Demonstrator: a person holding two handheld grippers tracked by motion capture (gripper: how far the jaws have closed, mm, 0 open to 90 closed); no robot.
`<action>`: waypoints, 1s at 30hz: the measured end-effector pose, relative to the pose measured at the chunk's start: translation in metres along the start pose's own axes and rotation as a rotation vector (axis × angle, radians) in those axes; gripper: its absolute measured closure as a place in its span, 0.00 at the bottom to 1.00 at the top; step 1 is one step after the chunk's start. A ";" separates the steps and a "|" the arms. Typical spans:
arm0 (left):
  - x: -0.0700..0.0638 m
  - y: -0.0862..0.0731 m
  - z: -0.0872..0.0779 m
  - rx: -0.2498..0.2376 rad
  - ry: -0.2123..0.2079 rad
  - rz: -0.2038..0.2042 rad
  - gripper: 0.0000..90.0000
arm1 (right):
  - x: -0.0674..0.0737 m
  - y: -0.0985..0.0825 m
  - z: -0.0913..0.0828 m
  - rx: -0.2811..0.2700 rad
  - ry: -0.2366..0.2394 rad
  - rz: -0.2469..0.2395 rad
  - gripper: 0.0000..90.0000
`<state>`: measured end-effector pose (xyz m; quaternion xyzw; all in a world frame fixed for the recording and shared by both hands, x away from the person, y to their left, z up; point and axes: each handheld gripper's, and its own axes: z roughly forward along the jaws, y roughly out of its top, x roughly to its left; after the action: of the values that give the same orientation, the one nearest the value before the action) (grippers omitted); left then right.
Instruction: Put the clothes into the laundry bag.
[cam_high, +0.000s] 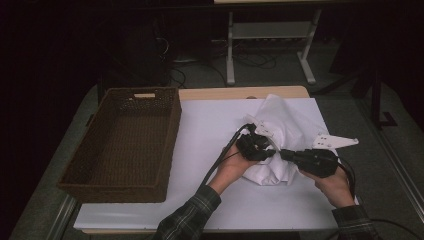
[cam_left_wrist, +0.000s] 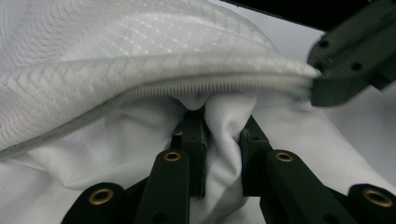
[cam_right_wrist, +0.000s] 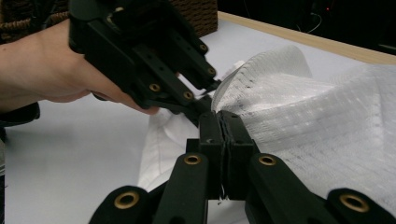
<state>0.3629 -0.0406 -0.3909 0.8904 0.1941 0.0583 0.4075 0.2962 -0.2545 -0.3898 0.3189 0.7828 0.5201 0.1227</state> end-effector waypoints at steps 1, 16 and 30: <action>0.000 0.001 0.002 -0.002 0.003 -0.002 0.85 | 0.000 0.000 0.000 0.001 0.001 -0.003 0.98; -0.001 -0.004 0.002 0.009 -0.009 0.008 0.63 | -0.004 -0.010 -0.003 0.024 0.007 0.009 0.98; 0.010 -0.033 -0.063 0.044 0.046 -0.016 0.48 | -0.007 -0.015 0.001 0.055 -0.002 0.009 0.98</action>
<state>0.3451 0.0274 -0.3743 0.8962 0.2117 0.0712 0.3835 0.2963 -0.2619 -0.4043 0.3263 0.7951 0.4987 0.1125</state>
